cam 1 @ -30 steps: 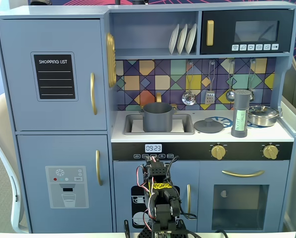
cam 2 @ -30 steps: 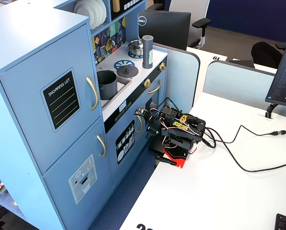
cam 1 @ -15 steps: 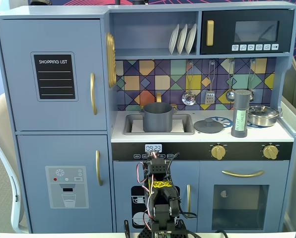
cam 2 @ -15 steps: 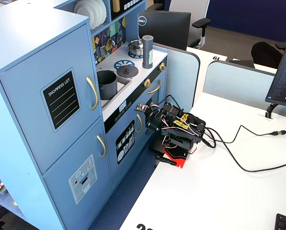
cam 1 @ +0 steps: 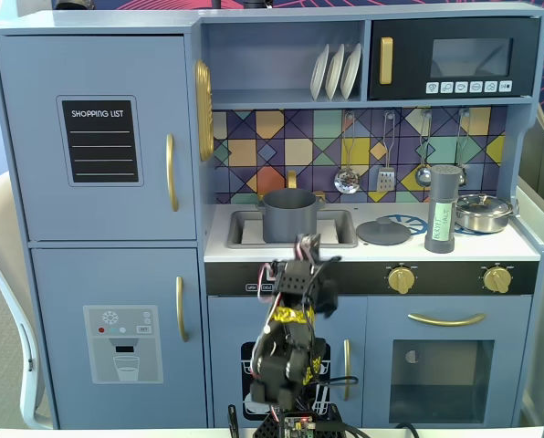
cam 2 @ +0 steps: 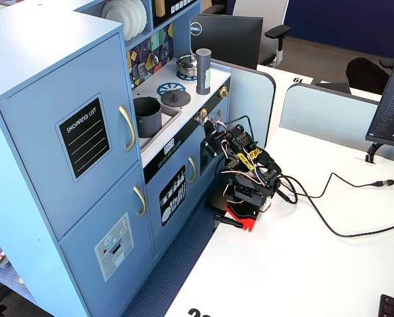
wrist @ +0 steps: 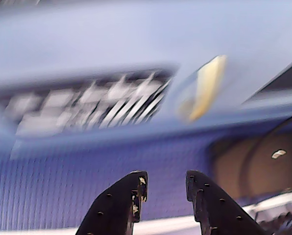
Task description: Put salt in the gray recipient
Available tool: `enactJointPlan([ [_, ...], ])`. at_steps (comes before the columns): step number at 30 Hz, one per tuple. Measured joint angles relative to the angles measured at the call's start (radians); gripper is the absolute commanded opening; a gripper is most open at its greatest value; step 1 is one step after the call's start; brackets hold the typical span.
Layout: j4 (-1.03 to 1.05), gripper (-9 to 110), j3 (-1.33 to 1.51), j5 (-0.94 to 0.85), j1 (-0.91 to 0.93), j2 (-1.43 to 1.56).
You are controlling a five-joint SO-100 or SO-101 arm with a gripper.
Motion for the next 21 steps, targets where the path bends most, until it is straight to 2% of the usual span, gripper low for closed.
enactJointPlan([
  [9, -0.224, 0, -0.256, 0.048, 0.25, -0.241],
  [13, -0.321, 0, -0.302, 0.044, 0.339, -0.281],
  [21, -0.643, 0, -0.311, 0.041, 0.457, -0.362],
])
